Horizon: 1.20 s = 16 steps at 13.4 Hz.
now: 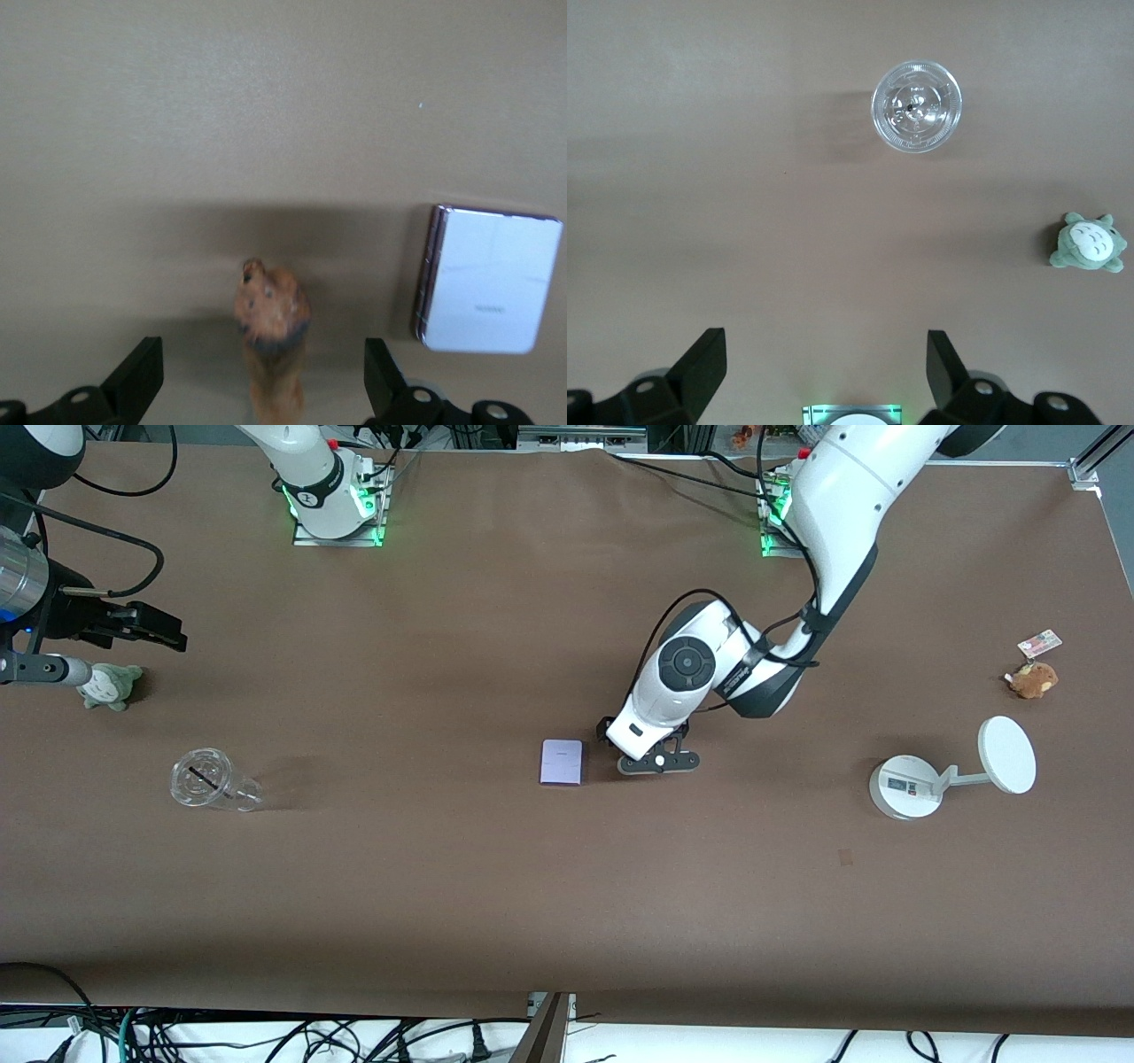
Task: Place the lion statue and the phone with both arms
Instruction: 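Lift the lion with the left gripper while the right gripper starts reaching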
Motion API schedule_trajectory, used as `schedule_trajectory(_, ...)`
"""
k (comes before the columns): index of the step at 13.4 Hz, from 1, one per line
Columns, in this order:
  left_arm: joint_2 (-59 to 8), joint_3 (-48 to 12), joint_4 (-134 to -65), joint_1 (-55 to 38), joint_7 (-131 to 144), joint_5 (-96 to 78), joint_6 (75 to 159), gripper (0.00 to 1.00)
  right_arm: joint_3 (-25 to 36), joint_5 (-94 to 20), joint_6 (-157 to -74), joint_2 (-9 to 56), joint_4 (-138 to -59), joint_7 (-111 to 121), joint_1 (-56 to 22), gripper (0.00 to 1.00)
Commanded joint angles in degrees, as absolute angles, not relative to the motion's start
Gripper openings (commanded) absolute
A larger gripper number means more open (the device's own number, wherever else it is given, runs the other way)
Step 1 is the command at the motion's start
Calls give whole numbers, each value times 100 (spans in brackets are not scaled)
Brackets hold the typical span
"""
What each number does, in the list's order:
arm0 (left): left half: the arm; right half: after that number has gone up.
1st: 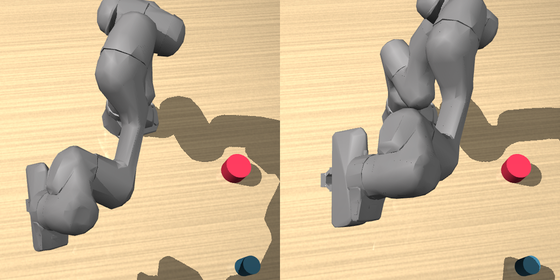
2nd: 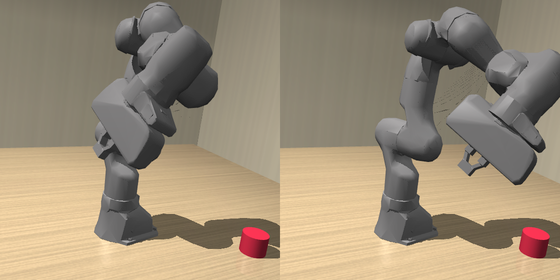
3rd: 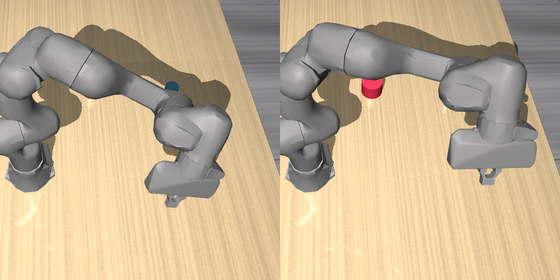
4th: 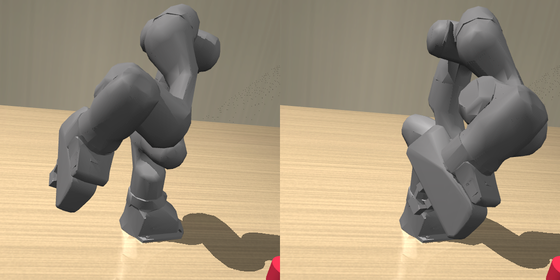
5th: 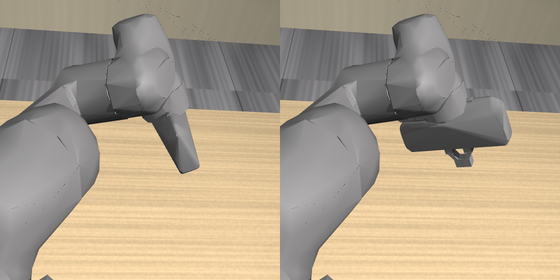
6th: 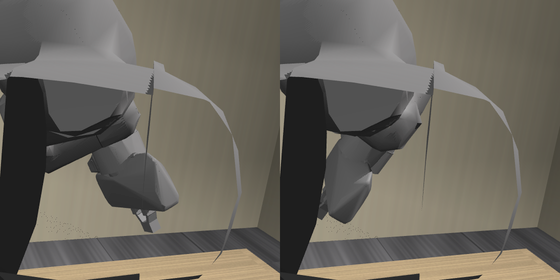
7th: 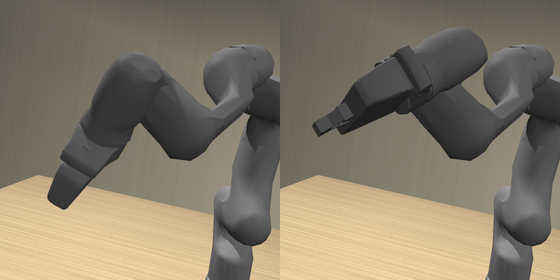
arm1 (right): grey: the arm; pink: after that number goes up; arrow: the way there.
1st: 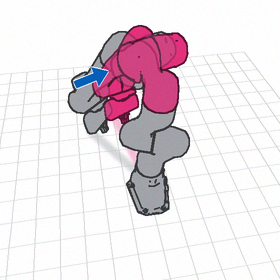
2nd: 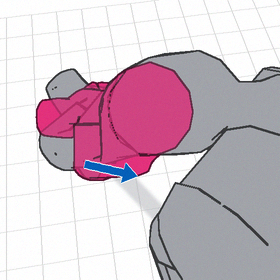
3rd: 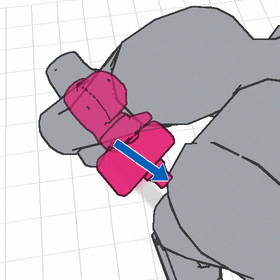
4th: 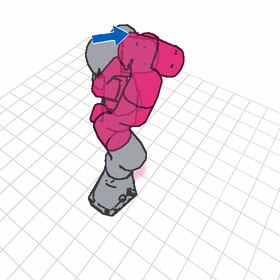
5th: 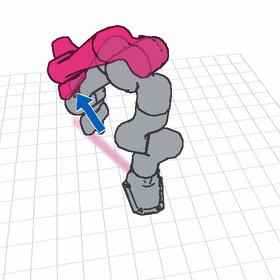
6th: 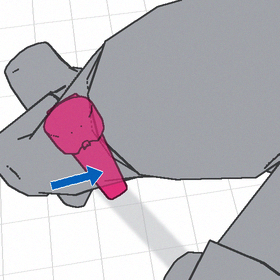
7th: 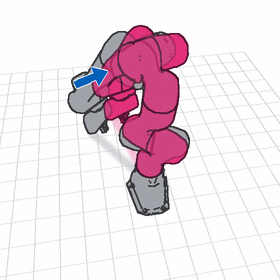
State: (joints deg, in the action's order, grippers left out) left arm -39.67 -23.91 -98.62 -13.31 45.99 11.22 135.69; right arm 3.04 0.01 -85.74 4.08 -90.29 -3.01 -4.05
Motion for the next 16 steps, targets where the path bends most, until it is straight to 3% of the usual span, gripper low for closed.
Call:
schedule_trajectory(1, -4113, -2399, -9738, -1353, 4693, 1292, 13667, 71, 281, 62, -8446, 448, -8912, -229, -378, 100)
schedule_trajectory(2, -4165, -2399, -9738, -1354, 4693, 1292, 13667, 52, 281, 62, -8446, 448, -8912, -237, -378, 100)
schedule_trajectory(5, -4193, -2408, -9712, -1345, 4685, 1292, 13650, 21, 281, 35, -8438, 466, -8921, -334, -387, 100)
schedule_trajectory(6, -4166, -2408, -9712, -1310, 4685, 1292, 13623, 16, 273, 35, -8438, 483, -8921, -334, -395, 100)
schedule_trajectory(8, -3956, -2408, -9712, -1196, 4632, 1283, 13536, 17, 272, 35, -8446, 544, -8930, -334, -509, 100)
schedule_trajectory(12, -3034, -2417, -9650, -634, 4571, 1257, 12202, 17, 272, 79, -8525, 580, -8886, -343, -746, 98)
schedule_trajectory(16, -2786, -2408, -9650, 411, 2879, 1248, 11611, 20, 272, 61, -8709, 790, -8868, -1122, -1334, 98)
